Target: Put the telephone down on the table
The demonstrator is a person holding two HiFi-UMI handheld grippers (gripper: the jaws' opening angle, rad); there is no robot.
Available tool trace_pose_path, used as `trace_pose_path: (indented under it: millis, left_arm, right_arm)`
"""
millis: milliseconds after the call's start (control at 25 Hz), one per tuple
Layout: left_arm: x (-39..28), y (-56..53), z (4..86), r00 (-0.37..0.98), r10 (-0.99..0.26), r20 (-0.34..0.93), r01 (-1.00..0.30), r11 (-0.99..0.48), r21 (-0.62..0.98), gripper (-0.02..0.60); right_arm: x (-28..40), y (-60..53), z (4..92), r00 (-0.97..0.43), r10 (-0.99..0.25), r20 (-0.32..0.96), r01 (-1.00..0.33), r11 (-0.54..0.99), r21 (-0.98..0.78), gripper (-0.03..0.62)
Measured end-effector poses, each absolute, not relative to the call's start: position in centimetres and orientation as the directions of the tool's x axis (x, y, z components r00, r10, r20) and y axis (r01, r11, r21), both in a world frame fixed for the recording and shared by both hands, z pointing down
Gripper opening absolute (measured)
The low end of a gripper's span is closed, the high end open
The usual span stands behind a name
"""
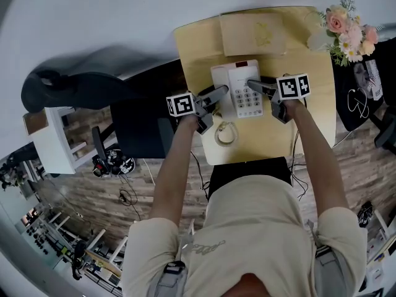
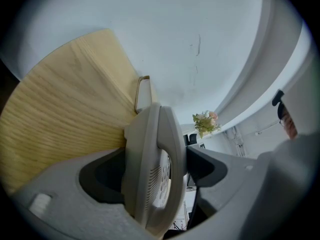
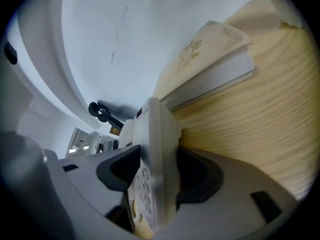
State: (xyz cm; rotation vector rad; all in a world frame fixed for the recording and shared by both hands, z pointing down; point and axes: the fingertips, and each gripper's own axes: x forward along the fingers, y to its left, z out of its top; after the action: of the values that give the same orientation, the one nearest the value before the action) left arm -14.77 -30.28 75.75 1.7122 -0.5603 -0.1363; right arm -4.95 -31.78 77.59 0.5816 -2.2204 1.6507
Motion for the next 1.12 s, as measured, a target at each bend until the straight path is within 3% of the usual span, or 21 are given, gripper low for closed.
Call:
trace_pose_path:
  millis: [520, 800, 1120]
  left_arm:
    - [-15.0, -30.4, 75.6, 0.857, -0.456, 0.24, -0.323, -0.113, 0.94, 0.377]
    - [-16.0, -30.1, 74.6, 0.825, -0.503, 0.258, -0.38, -0.156, 0.912, 0.377]
    - [-17.2, -26.8, 71.8, 0.802, -0.521, 0.293, -0.472, -0.25, 0.846, 0.376]
  right_arm:
    - [-4.9, -31.9, 77.8, -0.845, -0.129, 0.519, -0.534, 0.251, -0.807, 0.225]
    - [-2.4, -32.5, 76.8, -0.776, -0.245, 0.581, -0.63, 0.249, -0.736, 0.222]
    - [-1.2, -28.7, 72.1, -0.807, -0.297, 0.511, -0.587, 0.306, -0.75, 0.221]
